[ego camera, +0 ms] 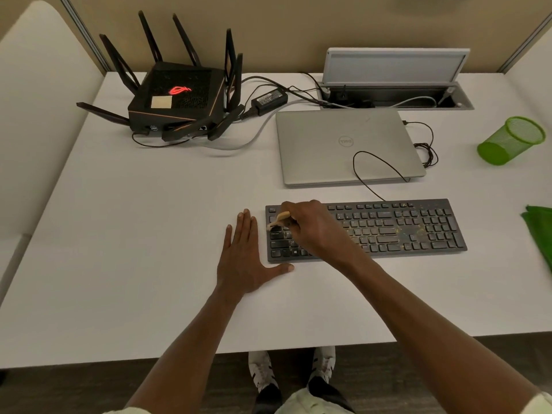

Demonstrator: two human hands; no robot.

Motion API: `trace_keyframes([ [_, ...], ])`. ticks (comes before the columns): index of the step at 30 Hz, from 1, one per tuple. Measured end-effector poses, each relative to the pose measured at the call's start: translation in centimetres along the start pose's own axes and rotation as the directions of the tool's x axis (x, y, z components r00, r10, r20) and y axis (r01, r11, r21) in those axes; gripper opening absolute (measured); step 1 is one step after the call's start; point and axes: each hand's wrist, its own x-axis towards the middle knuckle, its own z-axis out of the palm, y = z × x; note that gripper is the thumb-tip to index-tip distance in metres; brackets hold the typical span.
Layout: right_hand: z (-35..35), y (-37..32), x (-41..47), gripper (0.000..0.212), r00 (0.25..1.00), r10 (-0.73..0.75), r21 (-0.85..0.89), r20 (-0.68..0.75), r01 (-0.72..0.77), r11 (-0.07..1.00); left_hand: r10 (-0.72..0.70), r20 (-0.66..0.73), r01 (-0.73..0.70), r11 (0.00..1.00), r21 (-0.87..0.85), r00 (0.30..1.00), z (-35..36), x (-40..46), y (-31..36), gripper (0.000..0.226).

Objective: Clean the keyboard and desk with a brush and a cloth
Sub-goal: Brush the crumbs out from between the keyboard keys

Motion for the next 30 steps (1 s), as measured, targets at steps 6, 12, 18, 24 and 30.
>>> trace_keyframes([
  [6, -0.2, 0.0, 0.5, 0.011, 0.999, 0.014, 0.013, -0.048, -0.013, 1.0, 0.007, -0.025, -0.007, 1.0, -0.012, 1.0, 0.3, 0.0, -0.1, 0.143],
  [12, 0.0, -0.1, -0.6, 0.006, 0.999, 0.028, 0.0, -0.045, -0.028, 1.0, 0.015, -0.029, -0.015, 1.0, 0.0, 0.999, 0.5, 0.2, -0.2, 0.143],
  [18, 0.6, -0.6, 0.8, 0.008, 0.999, 0.032, 0.005, -0.003, -0.032, 0.999, 0.007, -0.019, -0.007, 1.0, 0.004, 1.0, 0.6, 0.2, -0.3, 0.146],
  [24, -0.7, 0.1, 0.2, 0.006, 0.999, 0.029, -0.114, 0.017, -0.027, 0.993, 0.009, -0.019, -0.009, 1.0, -0.005, 1.0, 0.5, 0.1, -0.3, 0.146],
  [30, 0.0, -1.1, 0.8, 0.007, 0.999, 0.017, -0.052, 0.042, -0.015, 0.999, 0.006, -0.022, -0.006, 1.0, 0.005, 1.0, 0.5, 0.1, -0.3, 0.146],
])
